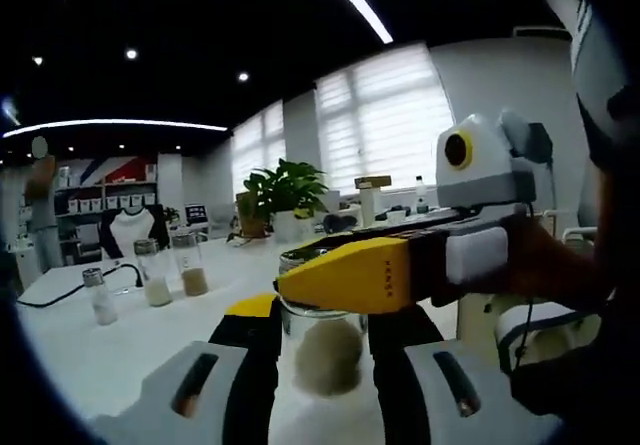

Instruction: Rotate the seasoning bottle until the label or dispensing opening points toward the visible target arrow and the bottle remains upright within the marked orientation range

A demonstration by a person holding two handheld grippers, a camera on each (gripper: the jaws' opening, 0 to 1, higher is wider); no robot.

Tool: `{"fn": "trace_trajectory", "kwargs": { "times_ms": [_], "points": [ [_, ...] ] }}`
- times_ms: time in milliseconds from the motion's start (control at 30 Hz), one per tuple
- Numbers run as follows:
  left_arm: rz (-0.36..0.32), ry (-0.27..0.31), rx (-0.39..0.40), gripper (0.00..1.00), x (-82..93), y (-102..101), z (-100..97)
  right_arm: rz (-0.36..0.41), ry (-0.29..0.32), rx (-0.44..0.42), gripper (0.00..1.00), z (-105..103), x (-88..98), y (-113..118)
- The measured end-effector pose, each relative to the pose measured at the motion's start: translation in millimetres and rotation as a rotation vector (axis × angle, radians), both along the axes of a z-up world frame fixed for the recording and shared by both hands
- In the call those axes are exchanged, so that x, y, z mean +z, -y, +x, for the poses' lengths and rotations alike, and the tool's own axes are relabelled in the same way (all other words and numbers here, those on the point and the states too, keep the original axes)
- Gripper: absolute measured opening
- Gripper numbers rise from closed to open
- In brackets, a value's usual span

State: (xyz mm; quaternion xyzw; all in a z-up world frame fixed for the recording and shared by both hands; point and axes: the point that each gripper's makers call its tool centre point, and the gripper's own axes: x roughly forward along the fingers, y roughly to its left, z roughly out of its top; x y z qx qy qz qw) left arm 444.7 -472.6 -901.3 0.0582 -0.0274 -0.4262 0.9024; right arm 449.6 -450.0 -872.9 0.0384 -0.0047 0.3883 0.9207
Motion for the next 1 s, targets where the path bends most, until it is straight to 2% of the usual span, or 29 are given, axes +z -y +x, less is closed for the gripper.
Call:
{"fn": "trace_trajectory", "kwargs": {
  "times_ms": [167, 233, 300, 633, 1000],
  "points": [
    [-0.002, 0.003, 0.072, 0.36, -2.2, -5.3, 5.5, 0.009, 0.019, -0.041, 0.30, 4.9, 7.1, -2.9],
    [0.005, 0.028, 0.095, 0.37, -0.3, -7.2, 6.8, -0.005, 0.026, -0.062, 0.30, 7.7, 8.5, -4.0],
    [0.022, 0.065, 0.159, 0.38, 2.1, -13.2, 11.4, -0.008, 0.032, -0.081, 0.30, 10.3, 10.0, -4.2],
    [0.101, 0.131, 0.260, 0.39, -2.5, -10.6, 15.1, 0.025, 0.013, -0.118, 0.30, 19.4, 9.1, -1.2],
    [0.047, 0.115, 0.306, 0.39, -1.1, -14.2, 21.4, 0.045, 0.012, -0.118, 0.30, 18.4, 11.1, -3.4]
  ]
}}
